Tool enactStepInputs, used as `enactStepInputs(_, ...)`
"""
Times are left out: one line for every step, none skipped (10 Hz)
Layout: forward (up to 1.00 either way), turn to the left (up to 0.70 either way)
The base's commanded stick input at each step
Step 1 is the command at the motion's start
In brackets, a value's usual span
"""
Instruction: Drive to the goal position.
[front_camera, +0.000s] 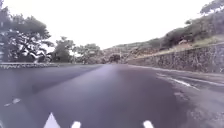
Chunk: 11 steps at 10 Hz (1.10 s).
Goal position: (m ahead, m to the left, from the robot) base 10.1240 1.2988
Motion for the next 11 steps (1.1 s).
enactStepInputs(0.7, 0.0)
enactStepInputs(0.7, 0.0)
enactStepInputs(0.7, 0.0)
enactStepInputs(0.7, 0.0)
enactStepInputs(0.7, 0.0)
enactStepInputs(0.7, 0.0)
enactStepInputs(0.7, 0.0)
enactStepInputs(0.7, -0.14)
enactStepInputs(0.7, -0.23)
enactStepInputs(0.7, -0.32)
enactStepInputs(0.7, 0.0)
